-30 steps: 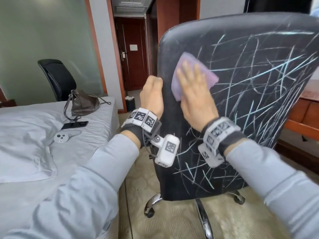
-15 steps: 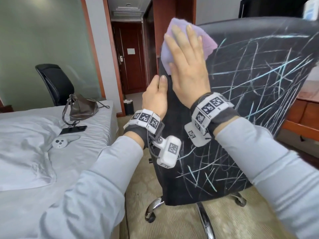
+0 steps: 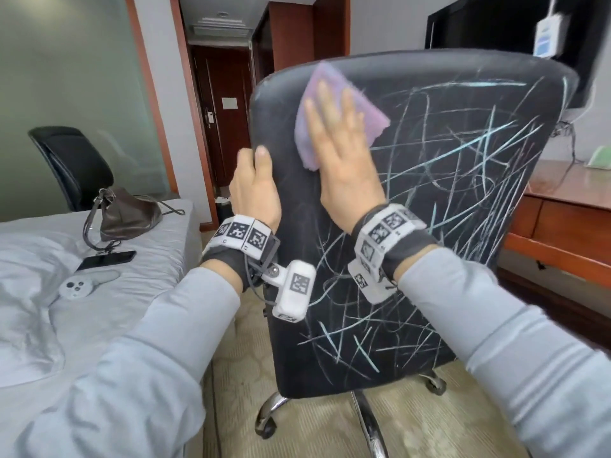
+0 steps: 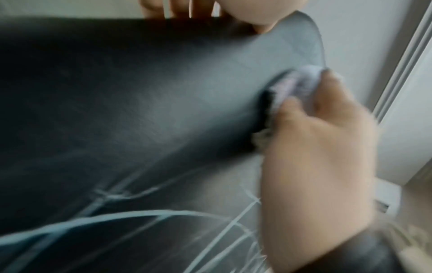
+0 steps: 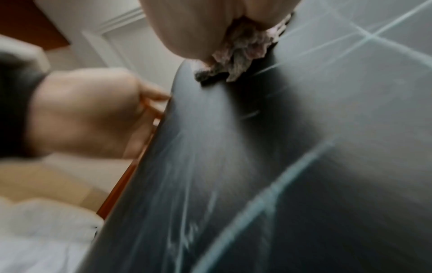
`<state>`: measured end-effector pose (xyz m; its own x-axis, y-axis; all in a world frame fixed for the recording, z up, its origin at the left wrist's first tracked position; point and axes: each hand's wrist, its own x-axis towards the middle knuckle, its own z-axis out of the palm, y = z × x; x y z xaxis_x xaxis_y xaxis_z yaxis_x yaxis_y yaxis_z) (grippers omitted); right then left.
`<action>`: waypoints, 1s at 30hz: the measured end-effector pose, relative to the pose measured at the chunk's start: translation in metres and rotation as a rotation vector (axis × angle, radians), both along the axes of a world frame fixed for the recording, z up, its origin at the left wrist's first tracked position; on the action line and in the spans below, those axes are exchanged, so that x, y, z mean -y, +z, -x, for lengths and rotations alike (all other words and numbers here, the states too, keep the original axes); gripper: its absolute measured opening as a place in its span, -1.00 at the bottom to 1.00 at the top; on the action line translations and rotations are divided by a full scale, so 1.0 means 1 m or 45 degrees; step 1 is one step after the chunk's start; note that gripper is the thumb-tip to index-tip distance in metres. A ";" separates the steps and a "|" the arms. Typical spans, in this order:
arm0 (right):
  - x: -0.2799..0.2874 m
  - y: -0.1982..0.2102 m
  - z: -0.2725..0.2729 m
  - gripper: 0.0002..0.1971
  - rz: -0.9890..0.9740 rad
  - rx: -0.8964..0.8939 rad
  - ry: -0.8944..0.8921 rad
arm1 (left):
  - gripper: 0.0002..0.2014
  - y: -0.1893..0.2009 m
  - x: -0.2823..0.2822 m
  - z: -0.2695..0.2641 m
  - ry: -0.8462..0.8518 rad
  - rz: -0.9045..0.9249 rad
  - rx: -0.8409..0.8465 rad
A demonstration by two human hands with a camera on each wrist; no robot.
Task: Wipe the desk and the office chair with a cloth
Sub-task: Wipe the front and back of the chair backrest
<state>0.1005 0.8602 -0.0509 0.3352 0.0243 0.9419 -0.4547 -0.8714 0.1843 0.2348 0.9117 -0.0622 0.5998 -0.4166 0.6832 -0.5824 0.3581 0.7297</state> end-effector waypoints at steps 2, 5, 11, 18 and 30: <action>0.008 -0.010 0.003 -0.10 0.056 -0.148 -0.034 | -0.70 0.021 0.002 0.009 -0.023 0.102 -0.124; 0.029 -0.004 0.029 -0.06 0.007 0.029 -0.126 | -0.62 0.043 0.012 0.007 -0.023 0.092 -0.236; 0.023 -0.009 0.011 -0.08 -0.043 0.084 -0.217 | -0.66 0.040 0.015 0.001 0.041 0.089 -0.219; 0.023 -0.002 0.020 -0.03 0.092 -0.207 -0.255 | -0.67 0.044 0.008 -0.011 0.019 0.031 -0.173; 0.018 -0.045 0.016 -0.33 0.045 -0.340 -0.394 | -0.65 0.050 0.001 -0.009 0.230 0.150 -0.066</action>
